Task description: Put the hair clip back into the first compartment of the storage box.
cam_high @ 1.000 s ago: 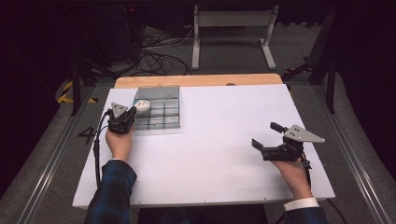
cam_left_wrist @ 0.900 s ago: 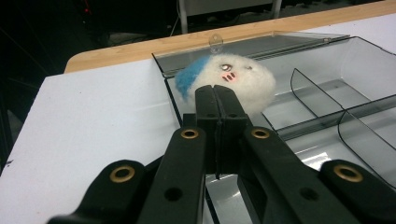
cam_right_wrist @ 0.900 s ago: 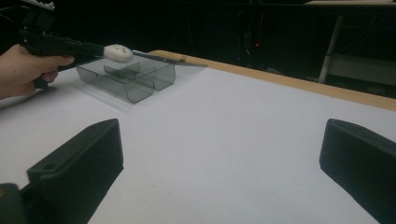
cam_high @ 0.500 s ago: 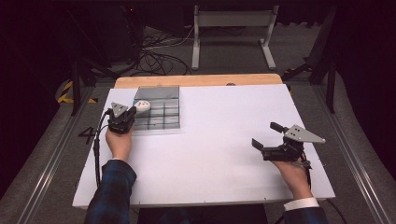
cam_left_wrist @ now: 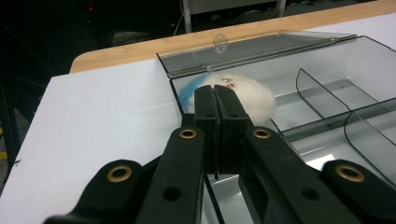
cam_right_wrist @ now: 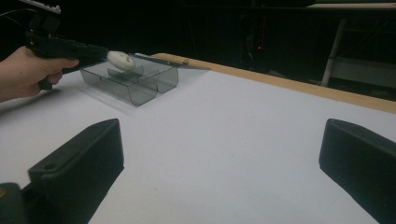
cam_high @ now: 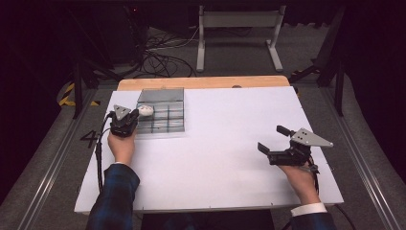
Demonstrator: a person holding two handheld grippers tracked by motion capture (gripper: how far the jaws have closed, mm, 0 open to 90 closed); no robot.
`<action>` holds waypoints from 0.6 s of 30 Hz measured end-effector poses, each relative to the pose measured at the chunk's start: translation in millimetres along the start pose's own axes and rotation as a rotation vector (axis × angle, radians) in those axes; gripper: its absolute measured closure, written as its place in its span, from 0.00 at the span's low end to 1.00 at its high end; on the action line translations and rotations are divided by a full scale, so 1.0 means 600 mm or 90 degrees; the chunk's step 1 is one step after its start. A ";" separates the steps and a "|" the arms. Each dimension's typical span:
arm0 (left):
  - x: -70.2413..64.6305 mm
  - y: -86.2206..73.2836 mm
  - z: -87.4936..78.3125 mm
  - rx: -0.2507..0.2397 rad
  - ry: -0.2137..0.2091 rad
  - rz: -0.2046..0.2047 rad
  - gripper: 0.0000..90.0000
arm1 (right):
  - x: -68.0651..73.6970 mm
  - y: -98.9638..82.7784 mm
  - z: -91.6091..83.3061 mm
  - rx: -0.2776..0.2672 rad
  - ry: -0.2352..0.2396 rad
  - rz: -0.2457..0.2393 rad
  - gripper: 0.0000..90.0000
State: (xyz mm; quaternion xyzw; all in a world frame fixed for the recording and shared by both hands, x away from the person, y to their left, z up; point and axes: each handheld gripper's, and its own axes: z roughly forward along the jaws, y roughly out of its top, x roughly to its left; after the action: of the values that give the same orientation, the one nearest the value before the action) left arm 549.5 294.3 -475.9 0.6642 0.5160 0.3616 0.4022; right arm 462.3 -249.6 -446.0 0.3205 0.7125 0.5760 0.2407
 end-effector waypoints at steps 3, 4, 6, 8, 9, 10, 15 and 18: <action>0.000 0.000 0.000 -0.001 -0.002 -0.001 0.98 | 0.000 0.000 0.000 0.001 0.001 -0.001 0.01; 0.000 0.000 0.000 -0.002 -0.002 -0.001 0.97 | 0.001 0.000 0.000 0.002 0.001 -0.001 0.01; 0.000 0.001 0.000 -0.003 -0.002 0.000 0.97 | 0.000 0.000 0.000 0.001 0.000 -0.001 0.01; 0.000 0.001 -0.001 -0.005 -0.002 -0.004 0.94 | 0.000 0.000 0.000 0.000 0.001 0.000 0.01; 0.000 0.001 -0.001 -0.007 -0.003 -0.003 0.92 | 0.000 0.000 0.000 -0.001 0.001 -0.002 0.01; 0.000 0.001 -0.001 -0.006 -0.003 -0.004 0.91 | 0.000 0.000 0.000 0.000 0.001 0.000 0.01; 0.002 0.000 -0.001 -0.006 -0.012 -0.022 0.79 | 0.001 0.000 0.001 0.004 0.002 -0.001 0.01; 0.002 0.001 -0.001 -0.005 -0.018 -0.035 0.72 | 0.000 0.000 0.001 0.002 0.001 -0.001 0.01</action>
State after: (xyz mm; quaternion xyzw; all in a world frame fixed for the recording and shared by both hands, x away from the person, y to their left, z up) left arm 549.5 295.5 -475.4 0.6532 0.5269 0.3431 0.4220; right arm 462.5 -249.3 -446.2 0.3201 0.7137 0.5750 0.2398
